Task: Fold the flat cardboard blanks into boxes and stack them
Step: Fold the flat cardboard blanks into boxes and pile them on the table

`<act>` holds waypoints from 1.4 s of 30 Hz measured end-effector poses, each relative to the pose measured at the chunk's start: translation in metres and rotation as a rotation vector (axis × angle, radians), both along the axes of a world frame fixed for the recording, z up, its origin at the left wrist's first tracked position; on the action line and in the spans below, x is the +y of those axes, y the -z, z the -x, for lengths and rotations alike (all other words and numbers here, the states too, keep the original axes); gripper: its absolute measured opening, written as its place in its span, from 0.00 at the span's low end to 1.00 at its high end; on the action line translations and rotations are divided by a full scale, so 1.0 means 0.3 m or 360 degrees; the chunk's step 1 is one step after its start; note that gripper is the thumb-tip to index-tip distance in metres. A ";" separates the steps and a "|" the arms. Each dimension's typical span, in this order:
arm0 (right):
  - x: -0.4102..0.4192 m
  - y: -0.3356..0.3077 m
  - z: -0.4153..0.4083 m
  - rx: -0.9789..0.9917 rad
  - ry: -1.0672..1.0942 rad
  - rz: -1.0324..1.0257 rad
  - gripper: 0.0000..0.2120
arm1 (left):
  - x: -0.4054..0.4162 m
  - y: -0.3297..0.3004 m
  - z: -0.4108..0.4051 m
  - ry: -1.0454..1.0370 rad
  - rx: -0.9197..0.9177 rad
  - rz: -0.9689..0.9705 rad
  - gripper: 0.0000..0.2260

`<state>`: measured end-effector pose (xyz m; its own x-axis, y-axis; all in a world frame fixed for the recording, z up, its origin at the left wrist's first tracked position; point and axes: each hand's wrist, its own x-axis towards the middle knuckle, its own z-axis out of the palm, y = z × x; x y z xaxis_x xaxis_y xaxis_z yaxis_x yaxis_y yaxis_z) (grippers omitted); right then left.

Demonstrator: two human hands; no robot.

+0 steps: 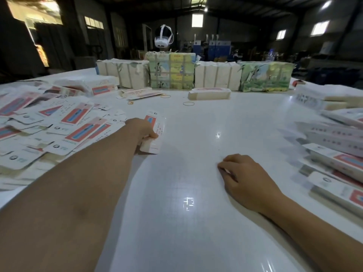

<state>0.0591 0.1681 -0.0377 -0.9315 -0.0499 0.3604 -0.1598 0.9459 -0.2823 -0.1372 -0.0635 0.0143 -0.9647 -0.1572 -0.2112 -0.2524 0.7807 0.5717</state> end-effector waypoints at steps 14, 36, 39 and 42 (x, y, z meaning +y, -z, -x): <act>0.072 -0.135 -0.025 -0.0426 0.0193 0.2921 0.17 | 0.176 0.075 -0.480 0.1042 0.1420 0.0896 0.17; 0.010 -0.033 -0.063 0.0459 0.0071 0.0343 0.13 | 0.227 0.083 -0.543 0.0832 0.1733 0.0627 0.40; -0.007 -0.034 -0.069 0.0455 0.0009 0.0462 0.15 | 0.237 0.074 -0.557 0.0809 0.1772 0.0700 0.40; -0.017 -0.040 -0.067 0.0381 -0.0017 0.0618 0.14 | 0.242 0.072 -0.569 0.0818 0.1656 0.0815 0.40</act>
